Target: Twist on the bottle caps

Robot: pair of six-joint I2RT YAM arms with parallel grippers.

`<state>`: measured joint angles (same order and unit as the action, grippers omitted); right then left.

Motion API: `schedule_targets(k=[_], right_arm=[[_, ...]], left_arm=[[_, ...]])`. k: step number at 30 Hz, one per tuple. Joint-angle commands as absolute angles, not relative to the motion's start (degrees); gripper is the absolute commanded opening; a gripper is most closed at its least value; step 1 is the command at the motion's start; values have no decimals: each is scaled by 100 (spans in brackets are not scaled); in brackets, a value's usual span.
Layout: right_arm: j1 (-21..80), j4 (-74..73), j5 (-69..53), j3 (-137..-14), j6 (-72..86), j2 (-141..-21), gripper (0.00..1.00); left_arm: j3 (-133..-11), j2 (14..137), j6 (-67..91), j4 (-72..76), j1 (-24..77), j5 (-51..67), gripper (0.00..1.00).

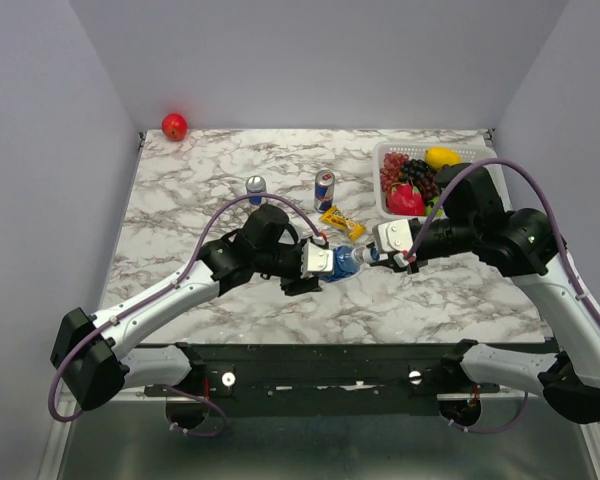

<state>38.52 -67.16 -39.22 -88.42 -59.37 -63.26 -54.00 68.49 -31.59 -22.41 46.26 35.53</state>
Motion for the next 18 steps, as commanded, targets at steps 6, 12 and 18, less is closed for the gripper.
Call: schedule_targets(k=[6,12,18], right_arm=[[3920,-6257,-3489,-8780,-5923,-6504,33],[3929,-6714,-3761,-8824,-6178,-6627,33],[3937,-7329,-4157,-9044,-6328,-6838,34]], left_arm=[[-5616,6812,-3349,-2197,4676,3551,0],[-5625,6803,-3375,-2057,4676,3525,0],[-5581,6741,-3358,-1934,4667,3428,0]])
